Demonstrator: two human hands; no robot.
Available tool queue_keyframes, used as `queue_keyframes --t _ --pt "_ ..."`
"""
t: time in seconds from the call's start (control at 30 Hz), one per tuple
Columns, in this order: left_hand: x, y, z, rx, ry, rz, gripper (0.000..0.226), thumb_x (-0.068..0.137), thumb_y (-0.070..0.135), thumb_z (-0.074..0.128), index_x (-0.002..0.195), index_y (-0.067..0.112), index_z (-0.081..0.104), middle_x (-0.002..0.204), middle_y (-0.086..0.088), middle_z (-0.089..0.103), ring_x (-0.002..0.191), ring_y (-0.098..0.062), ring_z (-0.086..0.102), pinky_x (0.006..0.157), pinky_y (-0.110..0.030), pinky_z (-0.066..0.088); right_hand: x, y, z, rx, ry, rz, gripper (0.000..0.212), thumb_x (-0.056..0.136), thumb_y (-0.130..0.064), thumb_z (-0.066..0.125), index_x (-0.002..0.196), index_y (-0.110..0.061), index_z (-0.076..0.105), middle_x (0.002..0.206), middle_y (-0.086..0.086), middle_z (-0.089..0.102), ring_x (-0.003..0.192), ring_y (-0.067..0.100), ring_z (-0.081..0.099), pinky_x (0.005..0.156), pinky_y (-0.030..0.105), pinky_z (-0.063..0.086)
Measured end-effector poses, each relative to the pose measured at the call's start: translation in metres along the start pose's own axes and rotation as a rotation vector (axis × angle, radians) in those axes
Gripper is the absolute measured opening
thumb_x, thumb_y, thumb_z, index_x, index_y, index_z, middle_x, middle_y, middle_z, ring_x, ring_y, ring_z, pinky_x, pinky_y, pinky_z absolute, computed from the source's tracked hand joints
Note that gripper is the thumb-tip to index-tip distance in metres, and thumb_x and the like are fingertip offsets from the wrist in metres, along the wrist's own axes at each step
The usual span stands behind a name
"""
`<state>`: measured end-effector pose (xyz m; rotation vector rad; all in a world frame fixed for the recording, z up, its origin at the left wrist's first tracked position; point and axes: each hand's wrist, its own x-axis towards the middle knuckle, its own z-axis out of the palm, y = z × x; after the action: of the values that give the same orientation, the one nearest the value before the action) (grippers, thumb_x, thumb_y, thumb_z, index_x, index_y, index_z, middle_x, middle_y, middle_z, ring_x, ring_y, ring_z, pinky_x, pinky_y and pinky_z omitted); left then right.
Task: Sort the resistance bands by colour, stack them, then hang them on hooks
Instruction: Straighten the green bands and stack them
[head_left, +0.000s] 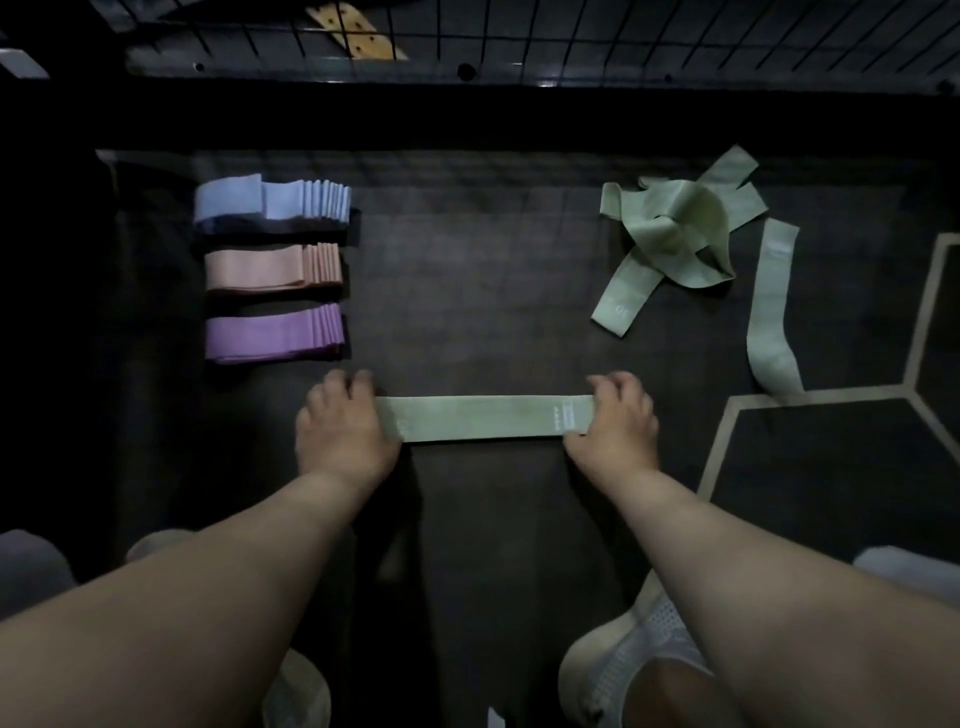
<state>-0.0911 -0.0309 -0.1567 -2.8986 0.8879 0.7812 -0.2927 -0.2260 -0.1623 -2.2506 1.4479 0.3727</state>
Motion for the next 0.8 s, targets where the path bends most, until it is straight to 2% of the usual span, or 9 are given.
queue_keyframes --t 0.07,0.13,0.23,0.33,0.53,0.63,0.7,0.8 --pt "0.004 -0.001 0.003 0.174 -0.049 0.222 0.091 0.076 0.044 0.074 0.15 0.022 0.027 0.152 -0.007 0.028 0.135 -0.029 0.032 0.107 -0.039 0.033 0.007 0.0 -0.002 -0.167 -0.124 -0.184 0.078 0.08 -0.022 0.07 0.149 -0.025 0.034 0.157 0.002 0.02 0.144 0.026 0.019 0.118 0.038 0.02" --pt "0.008 -0.001 0.006 0.233 -0.134 0.312 0.091 0.079 0.042 0.072 0.153 0.026 0.021 0.156 -0.002 0.023 0.14 -0.025 0.028 0.109 -0.038 0.03 0.014 0.002 0.0 -0.25 -0.175 -0.258 0.072 0.085 -0.019 0.066 0.149 -0.026 0.034 0.157 0.001 0.022 0.143 0.024 0.021 0.117 0.036 0.019" --pt "0.01 0.003 0.008 0.251 -0.151 0.312 0.072 0.089 0.032 0.063 0.151 0.026 0.027 0.151 -0.002 0.029 0.136 -0.026 0.032 0.106 -0.037 0.034 0.021 0.003 0.0 -0.29 -0.17 -0.316 0.056 0.09 -0.016 0.062 0.143 -0.024 0.043 0.145 0.001 0.037 0.131 0.026 0.036 0.107 0.034 0.031" --pt "0.014 0.003 0.008 0.232 -0.132 0.316 0.055 0.095 0.023 0.052 0.147 0.024 0.034 0.146 -0.003 0.036 0.132 -0.027 0.036 0.103 -0.038 0.037 0.023 0.004 -0.001 -0.3 -0.185 -0.335 0.051 0.091 -0.019 0.063 0.139 -0.023 0.047 0.14 0.002 0.04 0.128 0.027 0.039 0.103 0.036 0.036" --pt "0.015 -0.002 0.01 0.193 -0.113 0.265 0.055 0.095 0.024 0.052 0.147 0.025 0.034 0.146 -0.003 0.035 0.133 -0.026 0.037 0.102 -0.038 0.039 0.02 0.006 -0.002 -0.232 -0.227 -0.336 0.058 0.089 -0.021 0.065 0.143 -0.025 0.043 0.141 0.002 0.036 0.131 0.025 0.034 0.11 0.036 0.035" --pt "0.015 -0.005 0.011 0.168 -0.123 0.22 0.06 0.091 0.028 0.058 0.146 0.027 0.033 0.147 -0.005 0.033 0.132 -0.027 0.037 0.101 -0.039 0.04 0.019 0.008 -0.006 -0.206 -0.221 -0.354 0.071 0.084 -0.042 0.069 0.147 -0.028 0.038 0.146 0.001 0.031 0.139 0.024 0.027 0.115 0.036 0.024" --pt "0.016 -0.007 0.013 0.165 -0.113 0.233 0.057 0.091 0.027 0.058 0.144 0.026 0.036 0.143 -0.005 0.035 0.128 -0.028 0.04 0.098 -0.039 0.042 0.024 0.006 -0.007 -0.119 -0.119 -0.263 0.061 0.088 -0.048 0.062 0.143 -0.027 0.045 0.154 0.004 0.026 0.144 0.025 0.02 0.118 0.038 0.017" --pt "0.017 -0.008 0.015 0.159 -0.096 0.247 0.055 0.091 0.025 0.057 0.143 0.025 0.038 0.141 -0.004 0.037 0.125 -0.027 0.042 0.097 -0.038 0.043 0.047 0.003 -0.013 -0.006 -0.053 -0.004 0.049 0.099 -0.041 0.047 0.145 -0.024 0.045 0.163 0.009 0.011 0.151 0.027 0.007 0.121 0.04 0.01"
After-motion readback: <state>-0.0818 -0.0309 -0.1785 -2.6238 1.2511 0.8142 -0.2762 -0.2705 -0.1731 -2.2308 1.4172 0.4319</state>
